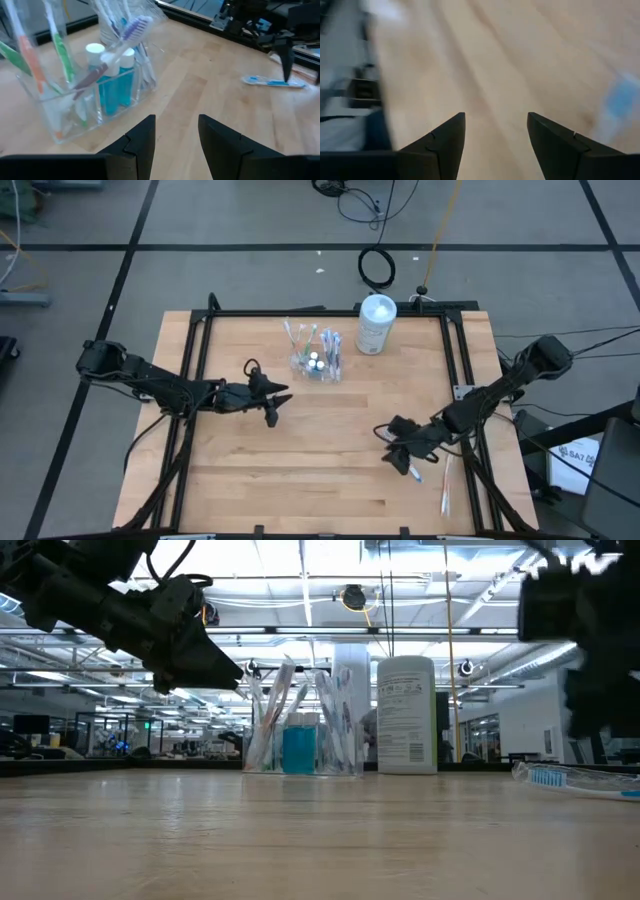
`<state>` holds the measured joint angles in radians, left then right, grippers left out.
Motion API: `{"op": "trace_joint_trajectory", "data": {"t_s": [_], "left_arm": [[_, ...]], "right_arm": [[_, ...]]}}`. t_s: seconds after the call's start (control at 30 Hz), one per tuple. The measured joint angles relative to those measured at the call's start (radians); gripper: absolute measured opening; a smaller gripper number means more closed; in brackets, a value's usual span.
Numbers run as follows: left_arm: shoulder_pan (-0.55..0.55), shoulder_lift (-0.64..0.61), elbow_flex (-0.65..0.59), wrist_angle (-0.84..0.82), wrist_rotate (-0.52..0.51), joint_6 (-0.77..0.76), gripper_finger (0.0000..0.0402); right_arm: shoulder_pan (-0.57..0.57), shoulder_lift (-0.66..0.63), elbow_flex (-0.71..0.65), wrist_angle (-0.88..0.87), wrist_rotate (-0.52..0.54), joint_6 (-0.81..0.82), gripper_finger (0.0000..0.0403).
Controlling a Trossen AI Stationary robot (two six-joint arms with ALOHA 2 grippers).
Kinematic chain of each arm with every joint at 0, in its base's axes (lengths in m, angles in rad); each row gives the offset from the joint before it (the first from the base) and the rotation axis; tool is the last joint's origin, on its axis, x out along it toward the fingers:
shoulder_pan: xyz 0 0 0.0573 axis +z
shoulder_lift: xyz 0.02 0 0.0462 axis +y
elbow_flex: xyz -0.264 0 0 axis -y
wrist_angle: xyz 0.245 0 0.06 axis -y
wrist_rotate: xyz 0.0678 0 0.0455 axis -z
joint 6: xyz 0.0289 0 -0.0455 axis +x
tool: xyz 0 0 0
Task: Pick & Place toothbrushing station
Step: Put the blue toothbrush in the left compartment of the transparent organizer
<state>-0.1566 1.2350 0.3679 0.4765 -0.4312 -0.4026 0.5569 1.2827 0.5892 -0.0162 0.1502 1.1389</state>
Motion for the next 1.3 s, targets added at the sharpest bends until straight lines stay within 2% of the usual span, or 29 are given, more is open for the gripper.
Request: {"op": "trace_joint_trajectory", "data": {"t_s": [0.13,0.2,0.43,0.63,0.77,0.93,1.0,1.1,1.17,1.3], "left_arm": [[0.000,0.000,0.000,-0.001,-0.015,0.012,0.0152],[0.000,0.000,0.000,-0.001,-0.015,0.008,0.0152],[0.000,0.000,0.000,-0.001,-0.014,0.001,0.0152],[0.000,0.000,0.000,-0.001,0.012,0.001,0.0152],[0.000,0.000,0.000,-0.001,0.013,0.001,0.0152],[0.000,0.000,0.000,0.003,0.014,-0.047,0.0152],[-0.001,0.000,0.000,0.004,0.018,-0.053,0.0152],[-0.001,0.000,0.000,0.011,0.080,-0.023,0.0152],[-0.001,0.000,0.000,0.032,0.129,-0.010,0.0152],[-0.001,0.000,0.000,0.103,0.240,0.023,0.0152]], "right_arm": [[0.001,-0.051,0.000,-0.246,-0.015,0.096,0.0208],[-0.001,-0.054,0.000,-0.331,0.014,0.115,0.0208],[-0.007,0.010,-0.031,-0.243,0.031,0.095,0.0208],[-0.012,0.074,-0.029,-0.236,0.056,0.052,0.0204],[-0.030,0.085,-0.029,-0.230,0.047,0.048,0.0169],[-0.040,0.085,-0.031,-0.225,0.079,0.028,0.0093],[-0.049,0.086,-0.033,-0.195,0.084,0.026,0.0061],[-0.062,0.090,-0.037,-0.084,0.084,-0.012,0.0018],[-0.072,0.086,-0.036,0.007,0.085,-0.075,0.0006],[-0.107,0.087,-0.035,0.214,0.115,-0.212,0.0009]]}}
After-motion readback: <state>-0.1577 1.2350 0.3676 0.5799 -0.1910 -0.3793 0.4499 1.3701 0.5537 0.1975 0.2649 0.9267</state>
